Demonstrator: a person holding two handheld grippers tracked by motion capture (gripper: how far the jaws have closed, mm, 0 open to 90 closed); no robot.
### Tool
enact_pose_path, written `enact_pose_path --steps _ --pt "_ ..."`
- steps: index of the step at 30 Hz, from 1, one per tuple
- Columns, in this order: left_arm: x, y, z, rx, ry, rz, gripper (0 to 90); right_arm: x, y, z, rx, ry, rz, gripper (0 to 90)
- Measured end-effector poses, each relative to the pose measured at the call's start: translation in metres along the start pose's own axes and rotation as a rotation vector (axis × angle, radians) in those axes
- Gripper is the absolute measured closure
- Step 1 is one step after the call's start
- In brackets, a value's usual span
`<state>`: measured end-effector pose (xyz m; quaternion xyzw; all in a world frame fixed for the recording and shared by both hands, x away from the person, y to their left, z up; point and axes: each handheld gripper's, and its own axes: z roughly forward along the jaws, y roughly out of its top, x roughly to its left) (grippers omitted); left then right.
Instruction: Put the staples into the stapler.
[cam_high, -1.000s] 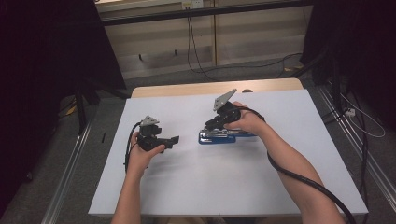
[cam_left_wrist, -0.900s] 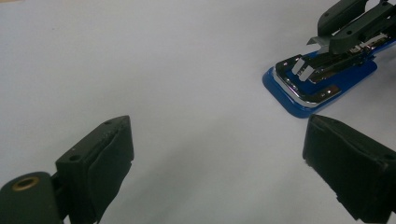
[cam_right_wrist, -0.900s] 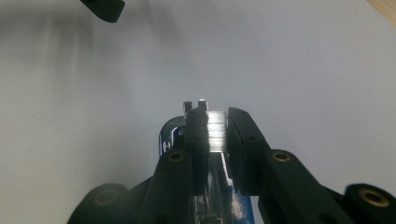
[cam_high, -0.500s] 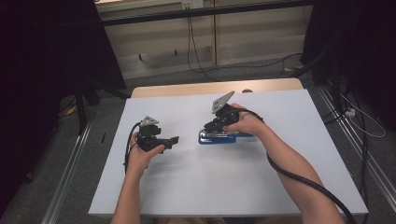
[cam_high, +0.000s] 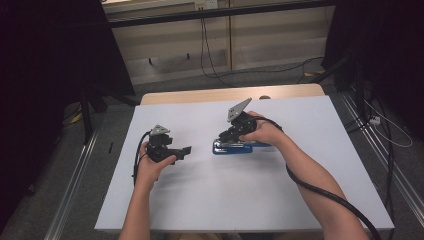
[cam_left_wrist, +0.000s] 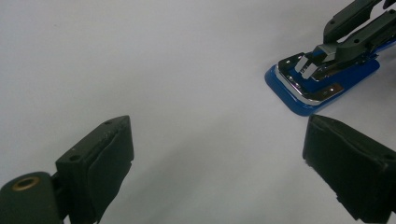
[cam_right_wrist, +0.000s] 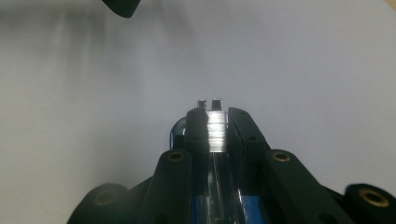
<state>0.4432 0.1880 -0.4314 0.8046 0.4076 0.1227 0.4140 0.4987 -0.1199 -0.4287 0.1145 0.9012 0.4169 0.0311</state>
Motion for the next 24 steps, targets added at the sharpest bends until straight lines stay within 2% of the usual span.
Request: enact_pose_path --steps 24 --pt "0.0006 -0.0013 0.0000 -0.002 -0.001 -0.015 9.0 0.0006 -0.0014 0.0025 0.009 0.007 -0.007 79.1"
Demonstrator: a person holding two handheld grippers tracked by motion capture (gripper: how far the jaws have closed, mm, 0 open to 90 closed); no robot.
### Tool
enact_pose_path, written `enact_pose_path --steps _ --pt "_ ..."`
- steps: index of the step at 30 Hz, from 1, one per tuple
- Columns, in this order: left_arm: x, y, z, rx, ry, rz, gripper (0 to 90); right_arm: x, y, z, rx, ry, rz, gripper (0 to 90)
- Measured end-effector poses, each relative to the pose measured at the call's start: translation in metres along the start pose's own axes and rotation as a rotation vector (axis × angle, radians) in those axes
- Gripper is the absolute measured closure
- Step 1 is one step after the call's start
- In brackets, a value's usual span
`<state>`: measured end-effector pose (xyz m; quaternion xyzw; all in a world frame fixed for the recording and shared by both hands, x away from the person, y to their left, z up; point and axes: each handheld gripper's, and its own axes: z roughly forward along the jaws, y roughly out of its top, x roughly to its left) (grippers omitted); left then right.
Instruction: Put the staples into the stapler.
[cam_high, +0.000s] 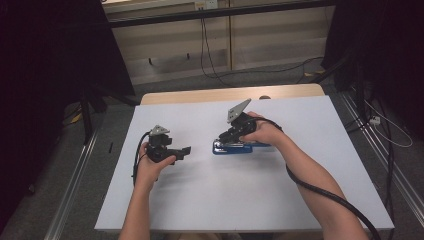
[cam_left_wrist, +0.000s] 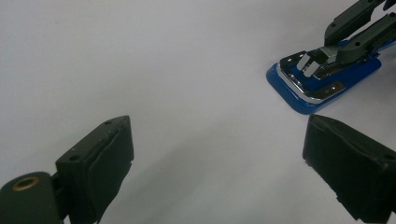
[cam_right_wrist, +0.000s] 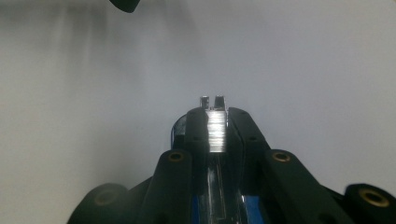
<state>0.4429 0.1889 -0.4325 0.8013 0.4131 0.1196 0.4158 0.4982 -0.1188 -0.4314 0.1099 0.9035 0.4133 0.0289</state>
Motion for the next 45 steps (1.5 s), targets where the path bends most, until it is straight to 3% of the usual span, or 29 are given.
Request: enact_pose_path --steps 45 --pt "0.0001 -0.0007 0.0010 0.010 0.000 0.010 9.0 -0.0017 0.0000 -0.0013 -0.019 0.013 -0.021 79.1"
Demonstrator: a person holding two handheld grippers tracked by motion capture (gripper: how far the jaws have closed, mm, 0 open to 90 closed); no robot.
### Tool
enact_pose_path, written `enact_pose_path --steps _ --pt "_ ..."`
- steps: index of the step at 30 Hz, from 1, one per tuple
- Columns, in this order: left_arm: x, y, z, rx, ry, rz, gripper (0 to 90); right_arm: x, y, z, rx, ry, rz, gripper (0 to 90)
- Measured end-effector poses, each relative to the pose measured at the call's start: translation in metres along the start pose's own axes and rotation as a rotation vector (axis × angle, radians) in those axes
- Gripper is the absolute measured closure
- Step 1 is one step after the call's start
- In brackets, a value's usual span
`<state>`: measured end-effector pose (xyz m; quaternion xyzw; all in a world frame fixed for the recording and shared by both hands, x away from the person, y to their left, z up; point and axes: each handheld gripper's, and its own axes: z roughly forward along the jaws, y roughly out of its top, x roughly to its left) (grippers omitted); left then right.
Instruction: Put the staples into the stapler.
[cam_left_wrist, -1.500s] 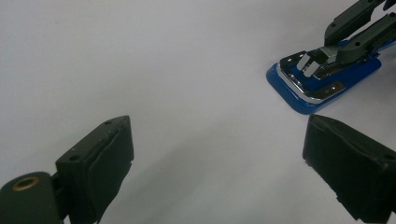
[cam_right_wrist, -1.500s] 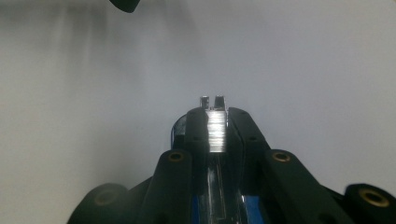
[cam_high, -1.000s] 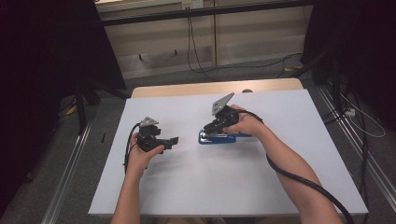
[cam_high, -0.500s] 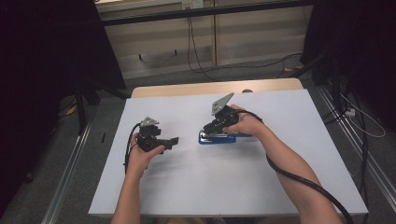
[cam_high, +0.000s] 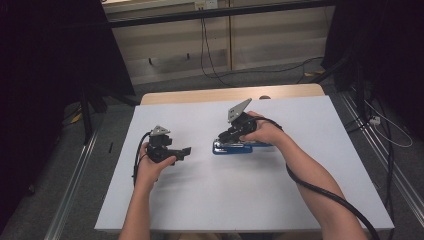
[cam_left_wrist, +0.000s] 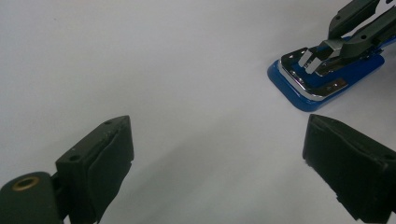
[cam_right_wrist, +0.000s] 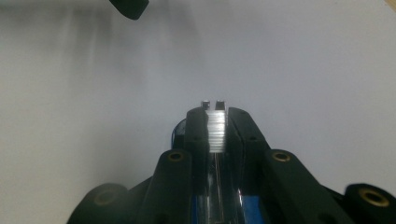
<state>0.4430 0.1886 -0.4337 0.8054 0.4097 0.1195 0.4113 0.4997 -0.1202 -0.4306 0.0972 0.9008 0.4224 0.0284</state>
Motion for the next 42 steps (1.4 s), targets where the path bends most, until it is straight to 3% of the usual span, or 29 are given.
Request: enact_pose_path --steps 42 --pt "-0.0002 -0.0010 0.0010 0.005 0.003 -0.002 8.9 -0.0005 0.0010 0.0000 0.008 0.008 -0.011 79.1"
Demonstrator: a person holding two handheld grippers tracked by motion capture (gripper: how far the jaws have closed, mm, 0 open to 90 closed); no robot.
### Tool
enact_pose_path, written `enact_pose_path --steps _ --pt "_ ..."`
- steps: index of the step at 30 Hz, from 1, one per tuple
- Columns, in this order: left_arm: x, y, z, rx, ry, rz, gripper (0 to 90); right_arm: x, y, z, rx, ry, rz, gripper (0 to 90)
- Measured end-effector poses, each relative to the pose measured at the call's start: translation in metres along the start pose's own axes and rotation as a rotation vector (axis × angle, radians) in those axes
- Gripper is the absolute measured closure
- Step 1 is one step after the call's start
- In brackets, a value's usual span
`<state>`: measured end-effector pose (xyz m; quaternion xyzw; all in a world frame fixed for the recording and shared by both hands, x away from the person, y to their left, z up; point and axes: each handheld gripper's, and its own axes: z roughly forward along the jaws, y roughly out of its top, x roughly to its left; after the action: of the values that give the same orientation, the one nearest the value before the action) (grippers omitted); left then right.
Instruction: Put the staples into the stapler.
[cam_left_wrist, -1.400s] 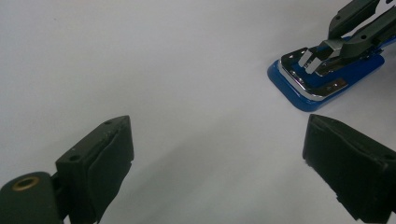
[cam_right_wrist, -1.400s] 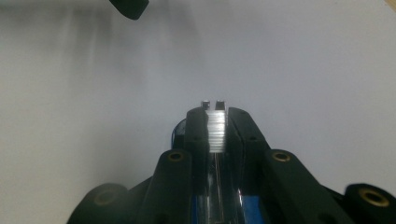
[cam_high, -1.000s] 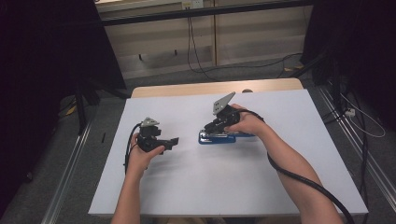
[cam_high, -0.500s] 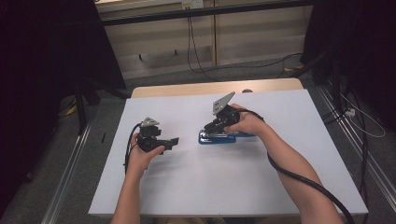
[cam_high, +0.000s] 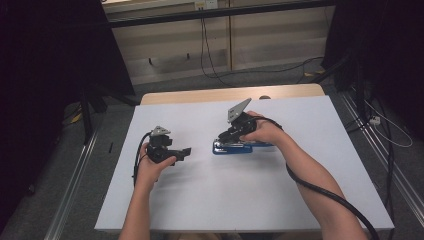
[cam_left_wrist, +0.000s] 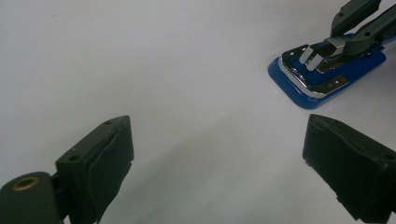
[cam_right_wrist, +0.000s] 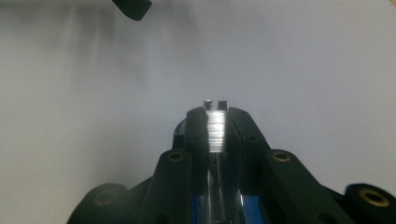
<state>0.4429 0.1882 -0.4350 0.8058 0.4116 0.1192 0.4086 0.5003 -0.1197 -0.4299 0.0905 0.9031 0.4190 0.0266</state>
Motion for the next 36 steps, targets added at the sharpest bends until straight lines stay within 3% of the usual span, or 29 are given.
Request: enact_pose_path --steps 16,36 --pt "-0.0001 0.0001 -0.0002 -0.003 -0.001 0.000 8.9 0.0003 0.0005 -0.0014 0.009 -0.020 -0.009 79.1" --pt "0.0002 -0.0002 -0.0001 -0.003 0.001 -0.003 9.0 0.0005 0.0003 0.0039 0.013 -0.012 -0.011 79.0"
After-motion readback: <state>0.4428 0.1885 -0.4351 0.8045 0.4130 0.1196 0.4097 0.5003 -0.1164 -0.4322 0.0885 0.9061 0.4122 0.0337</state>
